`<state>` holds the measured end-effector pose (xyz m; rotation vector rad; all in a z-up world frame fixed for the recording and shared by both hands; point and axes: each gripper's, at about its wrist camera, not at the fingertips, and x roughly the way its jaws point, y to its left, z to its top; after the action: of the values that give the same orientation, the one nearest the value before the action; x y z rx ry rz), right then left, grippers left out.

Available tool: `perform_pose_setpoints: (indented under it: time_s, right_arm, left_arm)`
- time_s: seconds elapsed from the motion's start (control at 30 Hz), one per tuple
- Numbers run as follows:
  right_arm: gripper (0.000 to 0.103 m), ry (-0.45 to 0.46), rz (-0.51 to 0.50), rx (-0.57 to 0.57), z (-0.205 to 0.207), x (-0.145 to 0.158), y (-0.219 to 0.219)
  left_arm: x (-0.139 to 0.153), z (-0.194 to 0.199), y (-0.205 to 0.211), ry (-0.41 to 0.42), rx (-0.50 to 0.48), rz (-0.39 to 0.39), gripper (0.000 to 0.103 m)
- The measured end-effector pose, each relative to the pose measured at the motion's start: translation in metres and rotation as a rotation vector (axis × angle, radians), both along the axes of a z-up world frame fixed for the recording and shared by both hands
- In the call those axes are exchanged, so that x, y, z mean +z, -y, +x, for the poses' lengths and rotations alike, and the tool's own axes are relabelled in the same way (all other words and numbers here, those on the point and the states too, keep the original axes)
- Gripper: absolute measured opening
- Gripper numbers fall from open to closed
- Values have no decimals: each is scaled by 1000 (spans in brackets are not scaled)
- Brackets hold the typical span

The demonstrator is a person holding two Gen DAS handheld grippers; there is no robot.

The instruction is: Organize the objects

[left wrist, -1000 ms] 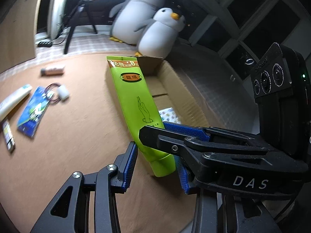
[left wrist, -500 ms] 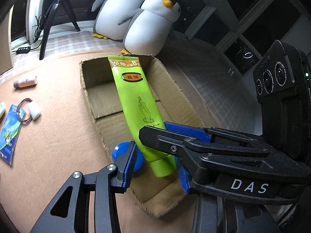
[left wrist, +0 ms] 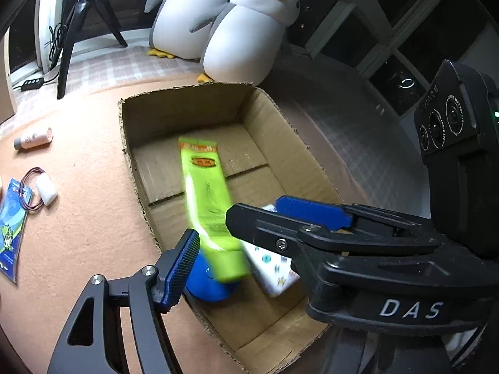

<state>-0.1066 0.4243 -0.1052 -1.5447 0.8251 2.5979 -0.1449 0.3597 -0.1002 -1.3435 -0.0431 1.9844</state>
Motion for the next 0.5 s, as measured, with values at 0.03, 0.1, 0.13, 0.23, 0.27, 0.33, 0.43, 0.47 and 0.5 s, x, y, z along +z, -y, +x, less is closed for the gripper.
perform_pose_setpoints:
  time_s: [0.03,0.1,0.13,0.23,0.27,0.33,0.43,0.47,0.5]
  right_arm:
    - [54,-4,7,-8,1,1,0]
    - [55,-5,18,-14,2,2,0]
    - [55,-3,19,-15,2,2,1]
    - [55,-1,21,-17,2,3,3]
    - [55,-2,20,-18,2,4,3]
    - [56,-3,19,-18,3,5,5]
    - [56,-9,22,-18,5,8,9]
    - [56,-12,23,-18,6,9,11]
    - [56,-14,25,-17,6,11,13]
  left_arm:
    - [0,-1,0,-2,2,1,71]
    - [2,-1,2,-7,0,2,71]
    - [2,-1,3,-11,0,1,71]
    - [5,1,8,-15,2,7,71]
    - [6,1,9,-17,2,9,71]
    - [10,6,15,-23,3,7,71]
    - [14,11,24,-33,8,5,71]
    - [16,12,28,-37,14,4,71]
    - [17,14,33,-39,17,5,71]
